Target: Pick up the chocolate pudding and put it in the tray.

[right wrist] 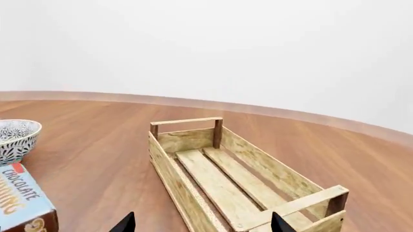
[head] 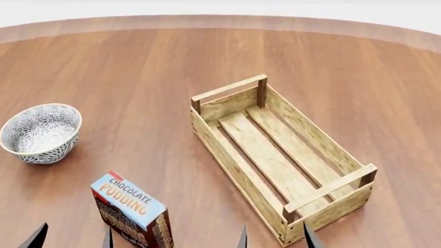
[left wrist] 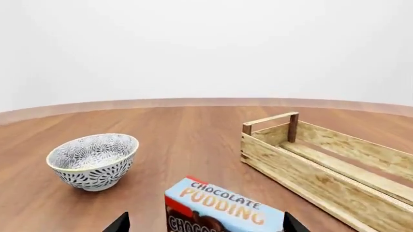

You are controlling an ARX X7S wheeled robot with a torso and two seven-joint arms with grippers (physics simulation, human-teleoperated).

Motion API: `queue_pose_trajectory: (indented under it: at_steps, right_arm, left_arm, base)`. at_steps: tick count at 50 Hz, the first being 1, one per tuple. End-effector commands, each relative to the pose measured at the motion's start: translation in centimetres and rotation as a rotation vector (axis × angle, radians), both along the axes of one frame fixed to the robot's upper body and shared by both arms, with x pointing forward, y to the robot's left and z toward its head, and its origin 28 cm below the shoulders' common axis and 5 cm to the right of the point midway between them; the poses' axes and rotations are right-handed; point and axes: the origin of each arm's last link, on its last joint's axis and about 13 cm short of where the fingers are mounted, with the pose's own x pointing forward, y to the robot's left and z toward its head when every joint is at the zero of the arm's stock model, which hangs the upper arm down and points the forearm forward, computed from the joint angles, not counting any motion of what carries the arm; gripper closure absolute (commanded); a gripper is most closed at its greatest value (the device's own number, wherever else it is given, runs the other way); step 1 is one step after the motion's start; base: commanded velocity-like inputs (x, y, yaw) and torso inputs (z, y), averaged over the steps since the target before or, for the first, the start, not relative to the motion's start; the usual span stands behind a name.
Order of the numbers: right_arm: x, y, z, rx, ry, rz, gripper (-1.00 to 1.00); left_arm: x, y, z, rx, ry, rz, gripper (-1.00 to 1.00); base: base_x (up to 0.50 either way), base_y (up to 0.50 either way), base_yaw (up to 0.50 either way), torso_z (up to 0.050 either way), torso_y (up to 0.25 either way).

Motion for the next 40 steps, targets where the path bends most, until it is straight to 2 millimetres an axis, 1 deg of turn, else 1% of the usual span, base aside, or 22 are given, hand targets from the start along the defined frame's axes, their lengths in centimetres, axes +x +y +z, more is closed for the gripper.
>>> queue_pose_trajectory:
  at_steps: [1,15,20,21,22,24,25,30,33,38,40]
  right_arm:
    - [0.1,0.1,-0.1,0.004,0.001,0.002,-1.0]
    - [0.3,0.1,-0.2,0.0,0.007,-0.011,-1.0]
    - [0.2,0.2,-0.1,0.007,0.007,0.018,-1.0]
    - [0.2,0.2,-0.1,0.01,0.012,0.039,-1.0]
    - [0.0,0.2,-0.1,0.016,0.018,0.105,-1.0]
    - [-0.3,0.3,-0.1,0.004,0.02,0.182,-1.0]
    - [-0.3,0.2,-0.1,0.006,0.021,0.169,-1.0]
    - [-1.2,-0.1,-0.3,0.018,0.024,0.234,-1.0]
    - [-1.8,-0.2,-0.9,0.032,0.024,0.294,-1.0]
    - [-2.4,-0.4,-2.1,-0.027,0.045,0.352,-1.0]
    - [-2.5,-0.5,-2.4,-0.023,0.05,0.362,-1.0]
  left_arm:
    - [-0.1,0.0,-0.1,0.002,0.001,-0.006,-1.0]
    - [-0.2,0.0,-0.1,0.002,0.001,-0.001,-1.0]
    - [-0.2,0.1,-0.2,0.001,0.002,0.001,-1.0]
    - [-0.2,0.1,-0.3,0.0,0.002,0.002,-1.0]
    - [-0.2,0.1,-0.3,-0.001,0.003,0.003,-1.0]
    - [-0.2,0.1,-0.3,-0.005,0.002,0.003,-1.0]
    - [-0.3,0.1,-0.2,-0.006,0.002,0.002,-1.0]
    - [-0.3,0.1,-0.4,-0.012,0.003,0.002,-1.0]
    - [-0.4,0.1,-0.4,-0.015,0.002,0.004,-1.0]
    - [-0.5,0.1,-0.4,-0.015,0.003,0.004,-1.0]
    - [-0.5,0.1,-0.4,-0.015,0.004,0.004,-1.0]
  base:
    - [0.4,0.0,0.0,0.0,0.0]
    - [0.4,0.0,0.0,0.0,0.0]
    - [0.05,0.0,0.0,0.0,0.0]
    - [0.0,0.0,0.0,0.0,0.0]
    - [0.0,0.0,0.0,0.0,0.0]
    - [0.0,0.0,0.0,0.0,0.0]
    - [0.0,0.0,0.0,0.0,0.0]
    - [0.0,0.0,0.0,0.0,0.0]
    - [0.0,0.0,0.0,0.0,0.0]
    - [0.0,0.0,0.0,0.0,0.0]
    - [0.0,0.0,0.0,0.0,0.0]
